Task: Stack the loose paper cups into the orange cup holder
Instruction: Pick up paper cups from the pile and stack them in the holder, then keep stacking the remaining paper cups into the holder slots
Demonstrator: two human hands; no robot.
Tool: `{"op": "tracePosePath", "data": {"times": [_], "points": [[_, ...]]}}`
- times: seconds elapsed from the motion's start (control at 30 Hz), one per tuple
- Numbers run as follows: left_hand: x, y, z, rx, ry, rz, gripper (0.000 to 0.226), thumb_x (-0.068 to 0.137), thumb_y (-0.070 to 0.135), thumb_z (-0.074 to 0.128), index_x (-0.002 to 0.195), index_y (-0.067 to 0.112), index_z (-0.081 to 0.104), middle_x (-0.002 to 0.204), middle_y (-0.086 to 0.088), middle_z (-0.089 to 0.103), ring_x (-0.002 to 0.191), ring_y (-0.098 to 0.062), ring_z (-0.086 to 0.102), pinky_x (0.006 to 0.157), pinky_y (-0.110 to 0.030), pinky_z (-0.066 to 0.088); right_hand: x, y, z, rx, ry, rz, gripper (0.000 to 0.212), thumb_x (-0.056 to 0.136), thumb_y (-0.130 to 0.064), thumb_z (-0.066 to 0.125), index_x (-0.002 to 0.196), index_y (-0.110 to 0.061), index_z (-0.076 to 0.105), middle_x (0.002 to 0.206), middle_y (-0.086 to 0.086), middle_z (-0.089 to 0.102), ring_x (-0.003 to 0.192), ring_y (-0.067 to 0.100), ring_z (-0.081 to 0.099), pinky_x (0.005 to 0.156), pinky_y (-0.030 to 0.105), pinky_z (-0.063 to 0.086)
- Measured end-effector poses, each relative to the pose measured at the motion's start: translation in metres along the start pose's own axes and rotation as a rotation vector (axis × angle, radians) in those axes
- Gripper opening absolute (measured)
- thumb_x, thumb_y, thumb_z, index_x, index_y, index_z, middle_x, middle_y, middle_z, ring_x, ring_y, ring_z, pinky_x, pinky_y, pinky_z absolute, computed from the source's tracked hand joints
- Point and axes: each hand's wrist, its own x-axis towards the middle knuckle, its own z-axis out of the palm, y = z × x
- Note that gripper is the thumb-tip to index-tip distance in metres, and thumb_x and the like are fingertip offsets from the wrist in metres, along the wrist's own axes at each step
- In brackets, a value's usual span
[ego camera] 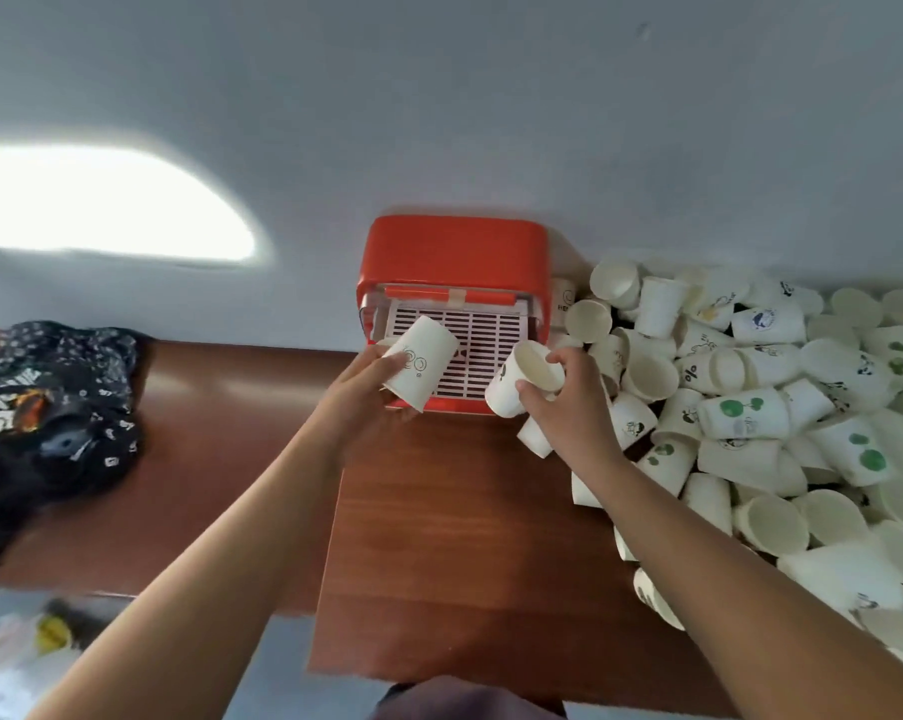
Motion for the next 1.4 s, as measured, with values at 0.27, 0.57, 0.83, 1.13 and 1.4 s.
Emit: {"op": "tracePosePath", "data": {"times": [0.27, 0.57, 0.83, 1.13, 1.4], "points": [[0.002, 0.026, -0.052, 0.116, 0.284, 0.084, 0.025, 0.096, 0.014, 0.054, 0.118, 0.008, 0.045, 0.11, -0.017, 0.053, 0.089, -0.026, 0.06, 0.065, -0.03, 0.052, 0.005, -0.036, 0.042, -0.01, -0.02, -0.079, 0.046, 0.083, -0.032, 0.072, 0.119, -0.02, 0.047, 0.117, -0.004, 0.048, 0.099, 0.007, 0.051, 0.071, 0.008, 0.037], [0.032, 0.009, -0.058, 0.909, 0.384, 0.417, 0.072, 0.076, 0.028, 0.084, 0.131, 0.011, 0.04, 0.127, -0.004, 0.045, 0.113, -0.02, 0.048, 0.086, -0.023, 0.04, 0.006, -0.037, 0.06, -0.052, -0.033, -0.063, 0.048, 0.083, -0.035, 0.073, 0.12, -0.022, 0.046, 0.119, -0.003, 0.048, 0.101, 0.011, 0.053, 0.068, 0.01, 0.04], [0.049, -0.013, -0.055, 1.203, 0.234, 0.517, 0.074, 0.079, 0.022, 0.08, 0.144, 0.026, 0.046, 0.141, -0.007, 0.036, 0.136, -0.03, 0.032, 0.103, -0.051, 0.045, 0.002, -0.033, 0.07, -0.062, -0.036, -0.05, 0.049, 0.083, -0.033, 0.073, 0.121, -0.02, 0.045, 0.119, -0.003, 0.048, 0.102, 0.016, 0.055, 0.074, 0.018, 0.045], [0.073, -0.016, -0.067, 1.218, 0.039, 0.335, 0.087, 0.081, 0.027, 0.078, 0.154, 0.031, 0.03, 0.156, -0.009, 0.031, 0.141, -0.031, 0.033, 0.112, -0.052, 0.037, 0.006, -0.05, 0.074, -0.014, -0.028, -0.097, 0.048, 0.084, -0.029, 0.073, 0.125, -0.024, 0.047, 0.118, -0.006, 0.054, 0.107, 0.01, 0.054, 0.075, 0.008, 0.041], [0.074, -0.01, -0.087, 0.968, -0.108, 0.172, 0.088, 0.081, 0.022, 0.078, 0.153, 0.018, 0.027, 0.151, -0.002, 0.044, 0.136, -0.017, 0.044, 0.107, -0.039, 0.046, 0.011, -0.072, 0.096, 0.049, -0.035, -0.286, 0.057, 0.085, -0.028, 0.075, 0.132, -0.019, 0.047, 0.129, -0.004, 0.051, 0.119, 0.007, 0.048, 0.09, 0.0, 0.035]]}}
